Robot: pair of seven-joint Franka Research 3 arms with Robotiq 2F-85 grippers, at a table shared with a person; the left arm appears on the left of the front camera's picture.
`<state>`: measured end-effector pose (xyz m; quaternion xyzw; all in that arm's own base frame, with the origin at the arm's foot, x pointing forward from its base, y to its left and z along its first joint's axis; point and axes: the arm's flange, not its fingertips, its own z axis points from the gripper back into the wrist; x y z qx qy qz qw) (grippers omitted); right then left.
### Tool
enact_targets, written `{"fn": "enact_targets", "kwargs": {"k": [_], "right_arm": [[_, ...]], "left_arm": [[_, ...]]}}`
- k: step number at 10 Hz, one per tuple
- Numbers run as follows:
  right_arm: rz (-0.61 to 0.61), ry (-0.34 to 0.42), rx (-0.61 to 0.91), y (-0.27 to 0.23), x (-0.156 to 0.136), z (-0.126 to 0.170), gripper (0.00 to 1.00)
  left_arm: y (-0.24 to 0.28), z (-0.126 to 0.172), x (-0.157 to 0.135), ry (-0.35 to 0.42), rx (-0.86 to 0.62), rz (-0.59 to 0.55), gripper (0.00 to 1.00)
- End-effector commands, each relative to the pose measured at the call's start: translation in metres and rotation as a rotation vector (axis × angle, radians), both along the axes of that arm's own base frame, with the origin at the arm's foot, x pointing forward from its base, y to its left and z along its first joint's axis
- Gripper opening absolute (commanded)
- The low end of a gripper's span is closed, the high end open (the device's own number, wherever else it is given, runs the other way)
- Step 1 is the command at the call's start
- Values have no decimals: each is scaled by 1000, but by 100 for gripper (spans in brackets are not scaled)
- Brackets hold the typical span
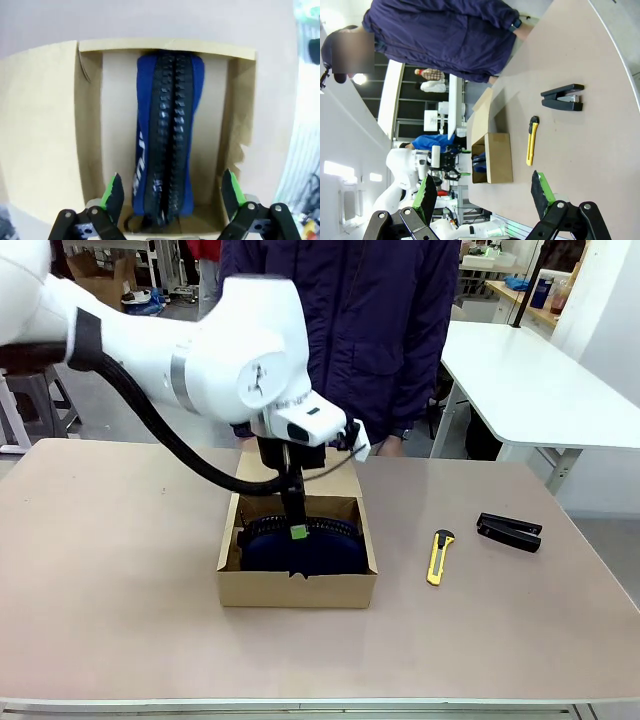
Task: Pack the item into the box.
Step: Pick up the item indicated by the person and place it inside the Mailer Box.
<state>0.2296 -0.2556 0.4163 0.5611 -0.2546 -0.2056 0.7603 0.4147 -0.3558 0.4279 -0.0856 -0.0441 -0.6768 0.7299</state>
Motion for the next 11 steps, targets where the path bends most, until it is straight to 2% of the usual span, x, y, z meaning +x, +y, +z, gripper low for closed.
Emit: {"fn": "enact_targets", "kwargs": {"k": [1, 2, 3, 5, 6, 8, 9, 10, 11], "right_arm": [[-5, -34, 0, -1, 3, 2, 100], [-5, -34, 0, -1, 3, 2, 100], [-5, -34, 0, -1, 3, 2, 100], [-5, -34, 0, -1, 3, 2, 100], [-5, -34, 0, -1, 3, 2, 100], [-5, -34, 0, -1, 3, 2, 100], [-5, -34, 0, -1, 3, 2, 100], [-5, -34, 0, -1, 3, 2, 100], [-5, -34, 0, -1, 3, 2, 100]], "left_arm": [[53, 76, 5, 173, -94, 142, 100], [94, 109, 12, 266, -168, 256, 100], [144, 135, 22, 321, -253, 381, 100], [273, 160, 42, 448, -477, 687, 100], [330, 158, 44, 477, -594, 824, 100], [417, 140, 43, 588, -782, 1004, 100], [465, 123, 48, 622, -898, 1078, 100], [506, 102, 52, 694, -1004, 1146, 100], [534, 80, 49, 727, -1103, 1198, 100]]}}
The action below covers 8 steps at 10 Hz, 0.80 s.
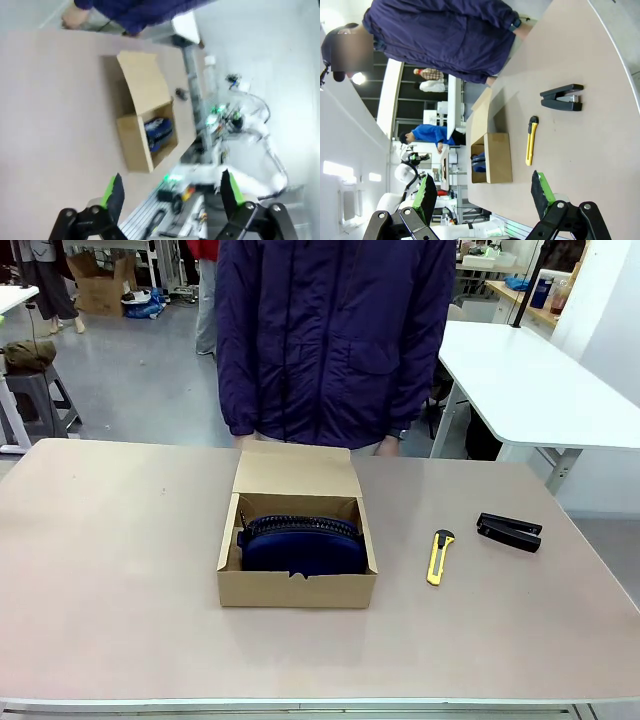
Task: Pack the item into the box.
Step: Pick up the item indicated by the person and place it inside the Mailer Box.
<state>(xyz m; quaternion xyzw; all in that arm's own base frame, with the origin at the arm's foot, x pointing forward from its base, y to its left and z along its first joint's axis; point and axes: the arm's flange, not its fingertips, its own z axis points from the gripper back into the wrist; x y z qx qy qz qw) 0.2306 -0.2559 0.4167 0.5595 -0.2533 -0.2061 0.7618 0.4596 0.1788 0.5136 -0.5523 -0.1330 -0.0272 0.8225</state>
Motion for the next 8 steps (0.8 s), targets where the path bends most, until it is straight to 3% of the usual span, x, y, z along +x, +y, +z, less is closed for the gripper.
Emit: {"fn": "enact_targets", "kwargs": {"k": [1, 2, 4, 5, 6, 8], "right_arm": [[-5, -38, 4, 0, 2, 1, 100], [-5, -38, 4, 0, 2, 1, 100], [-5, -38, 4, 0, 2, 1, 100], [-5, -38, 4, 0, 2, 1, 100], [-5, -38, 4, 0, 2, 1, 100], [-5, -38, 4, 0, 2, 1, 100]], "left_arm": [[16, -29, -2, -24, -184, 151, 100], [25, -52, -6, -40, -234, 211, 100], [27, -76, -13, -56, -257, 215, 100], [23, -82, -14, -59, -245, 212, 100], [40, -77, -11, 0, -252, 225, 100], [40, -77, -11, 0, -252, 225, 100]]}}
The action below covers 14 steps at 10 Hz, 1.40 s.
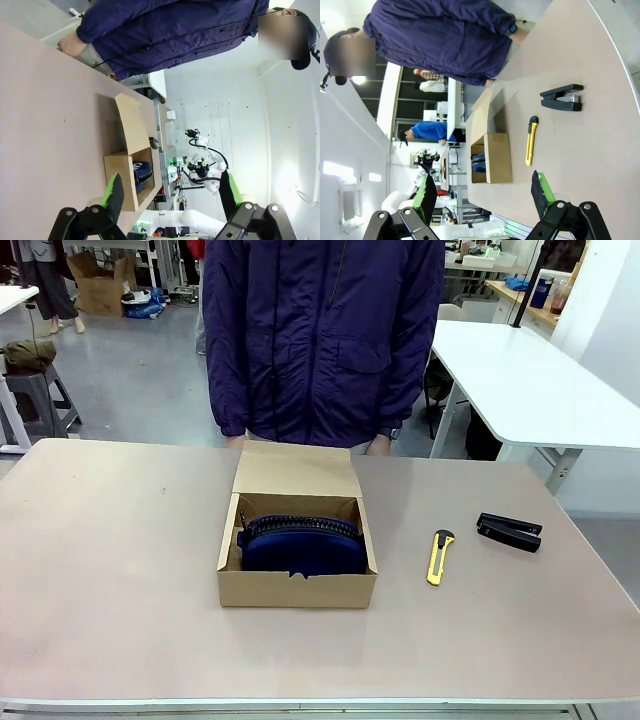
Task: Pack the item into the box.
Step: Close the Mailer Box.
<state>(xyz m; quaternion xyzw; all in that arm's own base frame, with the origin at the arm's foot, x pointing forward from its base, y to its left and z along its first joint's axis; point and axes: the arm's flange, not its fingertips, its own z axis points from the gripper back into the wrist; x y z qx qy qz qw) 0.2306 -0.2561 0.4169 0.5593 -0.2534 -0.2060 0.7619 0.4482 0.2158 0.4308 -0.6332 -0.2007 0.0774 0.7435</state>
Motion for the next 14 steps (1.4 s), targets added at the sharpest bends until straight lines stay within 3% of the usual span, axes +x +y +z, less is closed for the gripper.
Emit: {"fn": "enact_targets", "kwargs": {"k": [1, 14], "right_arm": [[-5, -38, 4, 0, 2, 1, 100], [-5, -38, 4, 0, 2, 1, 100]], "left_arm": [[3, 5, 0, 13, -1, 1, 100], [3, 5, 0, 13, -1, 1, 100]]}}
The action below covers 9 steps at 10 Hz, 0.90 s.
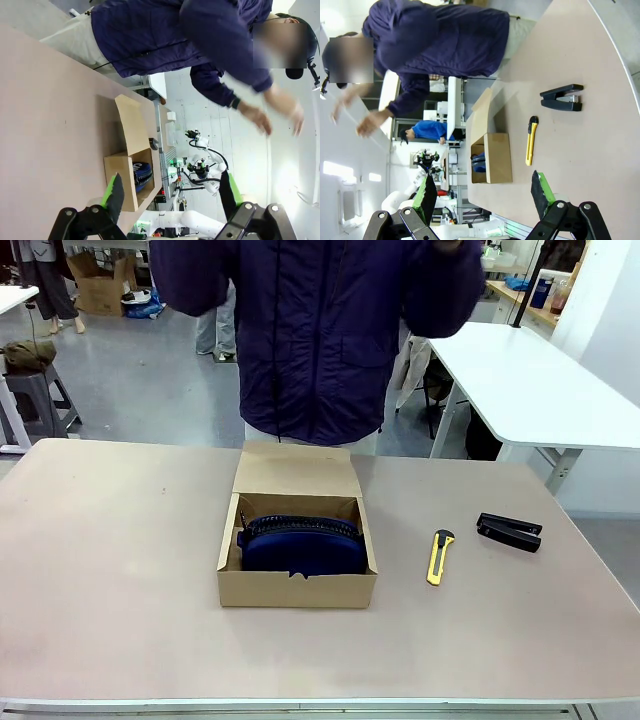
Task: Pack the item into the box.
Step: Close the Mailer Box.
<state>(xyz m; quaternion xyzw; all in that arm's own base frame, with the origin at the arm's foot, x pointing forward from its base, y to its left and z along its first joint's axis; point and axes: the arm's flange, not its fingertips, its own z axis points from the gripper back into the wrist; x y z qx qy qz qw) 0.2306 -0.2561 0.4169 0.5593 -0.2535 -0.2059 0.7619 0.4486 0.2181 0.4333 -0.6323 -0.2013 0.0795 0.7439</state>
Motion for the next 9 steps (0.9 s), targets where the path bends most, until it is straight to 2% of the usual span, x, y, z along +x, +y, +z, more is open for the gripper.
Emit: {"fn": "enact_targets", "kwargs": {"k": [1, 9], "right_arm": [[-5, -38, 4, 0, 2, 1, 100], [-5, -38, 4, 0, 2, 1, 100]], "left_arm": [[1, 3, 0, 11, -2, -3, 100], [1, 3, 0, 11, -2, -3, 100]]}}
